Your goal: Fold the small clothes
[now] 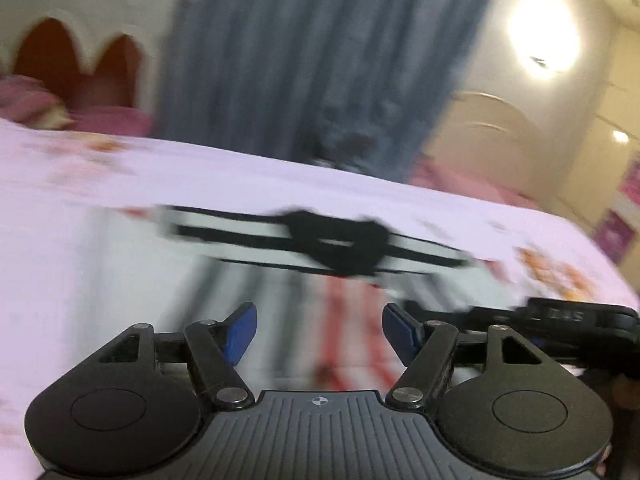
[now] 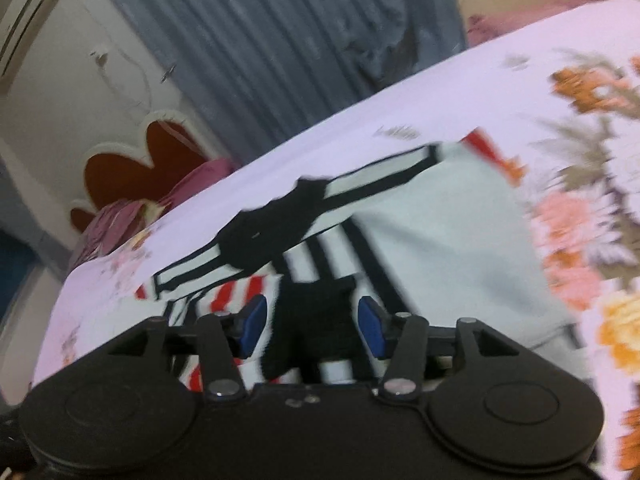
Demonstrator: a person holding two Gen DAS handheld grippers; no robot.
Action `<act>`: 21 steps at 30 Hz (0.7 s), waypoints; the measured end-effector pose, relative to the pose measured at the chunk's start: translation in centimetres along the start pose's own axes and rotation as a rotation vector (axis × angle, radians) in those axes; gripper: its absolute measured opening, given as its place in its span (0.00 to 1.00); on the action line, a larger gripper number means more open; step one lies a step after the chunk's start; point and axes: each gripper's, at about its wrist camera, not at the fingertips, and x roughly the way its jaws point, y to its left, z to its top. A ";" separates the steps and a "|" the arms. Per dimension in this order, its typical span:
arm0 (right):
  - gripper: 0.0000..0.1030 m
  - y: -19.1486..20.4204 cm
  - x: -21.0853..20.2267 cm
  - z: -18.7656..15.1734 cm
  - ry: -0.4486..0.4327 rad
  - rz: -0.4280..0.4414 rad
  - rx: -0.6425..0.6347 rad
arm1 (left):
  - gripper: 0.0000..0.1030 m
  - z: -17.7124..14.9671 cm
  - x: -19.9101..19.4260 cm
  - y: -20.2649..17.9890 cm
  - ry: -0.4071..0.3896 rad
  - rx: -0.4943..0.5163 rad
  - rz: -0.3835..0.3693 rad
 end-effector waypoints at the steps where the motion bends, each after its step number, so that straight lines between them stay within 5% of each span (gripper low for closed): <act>1: 0.50 0.3 0.6 0.0 0.008 -0.032 -0.011 | 0.67 -0.1 -0.5 1.3 0.003 -0.007 0.030; 6: 0.49 1.3 4.0 -0.3 0.070 -0.157 -0.096 | 0.57 -0.7 -0.4 5.4 0.041 -0.017 0.108; 10: 0.11 3.4 4.7 -0.3 0.073 -0.175 -0.230 | 0.55 -1.7 -0.1 6.1 0.066 -0.008 0.122; 17: 0.09 3.5 -0.3 1.1 -0.097 -0.187 -0.308 | 0.55 -1.6 1.9 5.8 0.086 0.006 0.097; 21: 0.10 0.5 3.2 0.1 0.050 -0.251 -0.275 | 0.55 -2.0 2.4 5.3 0.106 0.055 0.117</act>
